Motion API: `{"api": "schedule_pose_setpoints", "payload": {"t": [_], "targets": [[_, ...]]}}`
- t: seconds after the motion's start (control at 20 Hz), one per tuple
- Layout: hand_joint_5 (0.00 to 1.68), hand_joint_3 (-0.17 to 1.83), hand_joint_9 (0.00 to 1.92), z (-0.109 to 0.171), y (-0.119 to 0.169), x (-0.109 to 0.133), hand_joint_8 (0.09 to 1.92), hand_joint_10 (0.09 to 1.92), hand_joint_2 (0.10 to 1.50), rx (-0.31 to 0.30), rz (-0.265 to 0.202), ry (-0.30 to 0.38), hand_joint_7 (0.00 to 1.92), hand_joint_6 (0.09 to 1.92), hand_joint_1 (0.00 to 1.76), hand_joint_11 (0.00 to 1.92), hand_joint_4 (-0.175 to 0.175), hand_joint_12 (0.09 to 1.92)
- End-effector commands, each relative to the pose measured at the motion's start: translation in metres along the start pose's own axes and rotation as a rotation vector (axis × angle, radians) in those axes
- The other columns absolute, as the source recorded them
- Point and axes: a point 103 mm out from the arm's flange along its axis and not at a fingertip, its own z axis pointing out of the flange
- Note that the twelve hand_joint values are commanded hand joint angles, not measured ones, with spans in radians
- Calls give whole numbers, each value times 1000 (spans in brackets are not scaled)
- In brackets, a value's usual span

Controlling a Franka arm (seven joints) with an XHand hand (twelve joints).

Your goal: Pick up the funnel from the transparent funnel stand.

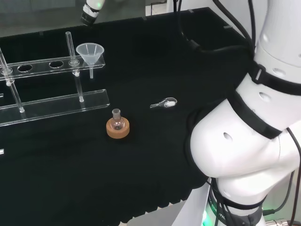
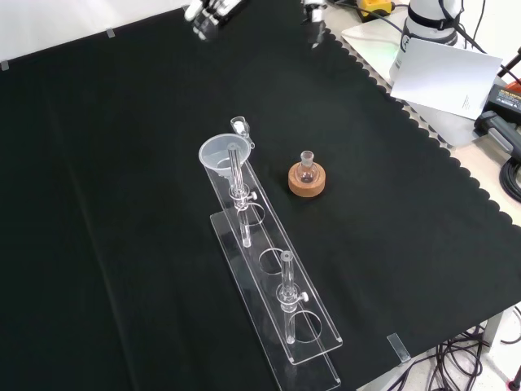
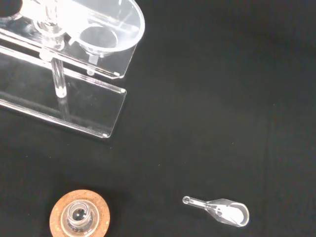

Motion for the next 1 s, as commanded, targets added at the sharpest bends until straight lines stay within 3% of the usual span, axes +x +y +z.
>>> {"api": "schedule_pose_setpoints", "payload": {"t": [0.05, 0.35, 0.6, 1.0], "targets": [[0, 1, 0, 34, 69, 25, 87, 87, 603, 103, 0, -37, 0, 87, 554, 0, -38, 1018], [0, 4, 0, 47, 74, 29, 87, 87, 611, 122, -33, -21, 0, 87, 548, 0, -40, 980], [0, 6, 0, 61, 84, 44, 87, 87, 615, 126, -26, -18, 0, 87, 550, 0, -41, 974], [0, 8, 0, 67, 112, 47, 87, 87, 620, 157, -9, 13, 0, 87, 555, 0, -43, 976]]}}
